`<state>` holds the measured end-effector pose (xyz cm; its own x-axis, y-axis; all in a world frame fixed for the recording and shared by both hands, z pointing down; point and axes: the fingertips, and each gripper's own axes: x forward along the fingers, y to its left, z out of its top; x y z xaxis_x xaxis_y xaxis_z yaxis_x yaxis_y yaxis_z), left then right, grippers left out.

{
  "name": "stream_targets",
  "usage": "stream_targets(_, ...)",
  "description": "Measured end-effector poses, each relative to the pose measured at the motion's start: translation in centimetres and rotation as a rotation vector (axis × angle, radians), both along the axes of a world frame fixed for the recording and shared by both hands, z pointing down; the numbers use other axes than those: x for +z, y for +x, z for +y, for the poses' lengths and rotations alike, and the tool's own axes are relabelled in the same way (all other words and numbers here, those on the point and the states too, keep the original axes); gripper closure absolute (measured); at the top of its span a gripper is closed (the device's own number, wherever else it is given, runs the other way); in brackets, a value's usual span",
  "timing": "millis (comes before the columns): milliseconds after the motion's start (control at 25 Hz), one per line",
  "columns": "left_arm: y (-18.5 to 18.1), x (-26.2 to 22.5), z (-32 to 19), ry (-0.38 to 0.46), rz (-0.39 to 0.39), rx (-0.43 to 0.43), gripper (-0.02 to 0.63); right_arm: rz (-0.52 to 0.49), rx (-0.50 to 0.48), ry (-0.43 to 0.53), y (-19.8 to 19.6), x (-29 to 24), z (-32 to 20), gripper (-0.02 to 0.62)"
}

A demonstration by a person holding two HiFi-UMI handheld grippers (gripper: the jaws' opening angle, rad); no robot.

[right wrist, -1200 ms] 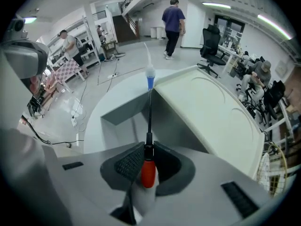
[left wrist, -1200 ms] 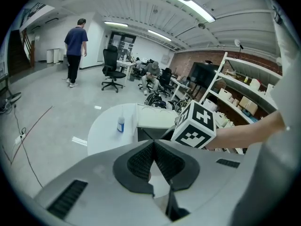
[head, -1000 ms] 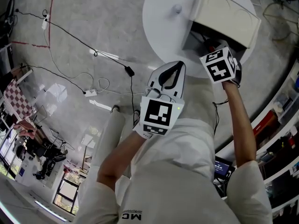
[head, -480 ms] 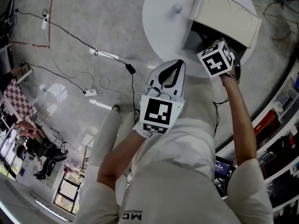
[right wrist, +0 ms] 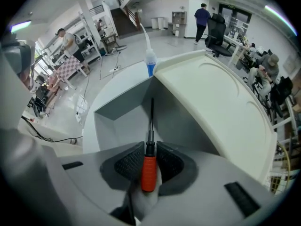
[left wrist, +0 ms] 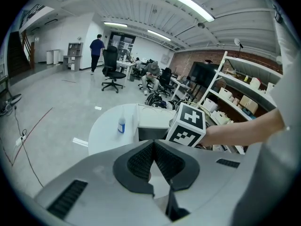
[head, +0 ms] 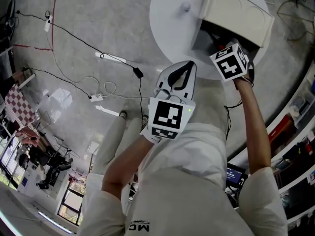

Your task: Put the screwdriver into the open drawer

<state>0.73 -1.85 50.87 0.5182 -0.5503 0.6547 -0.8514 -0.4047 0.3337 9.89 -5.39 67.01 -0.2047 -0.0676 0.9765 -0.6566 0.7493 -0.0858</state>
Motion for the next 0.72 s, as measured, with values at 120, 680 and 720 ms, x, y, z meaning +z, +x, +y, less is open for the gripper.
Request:
stream_targets(120, -0.1, -0.2, 0.1, 0.006, 0.0, 0.007, 0.595, -0.015, 0.018, 0.022, 0.1, -0.5, 0.0, 0.477)
stream_targets(680, -0.3, -4.0, 0.2, 0.082, 0.009, 0.039, 0.595, -0.144, 0.119, 0.165, 0.0, -7.7, 1.1, 0.477)
stream_targets(720, -0.4, -4.4, 0.2, 0.09, 0.01, 0.042, 0.595, -0.153, 0.129, 0.181, 0.0, -8.5, 1.1, 0.477)
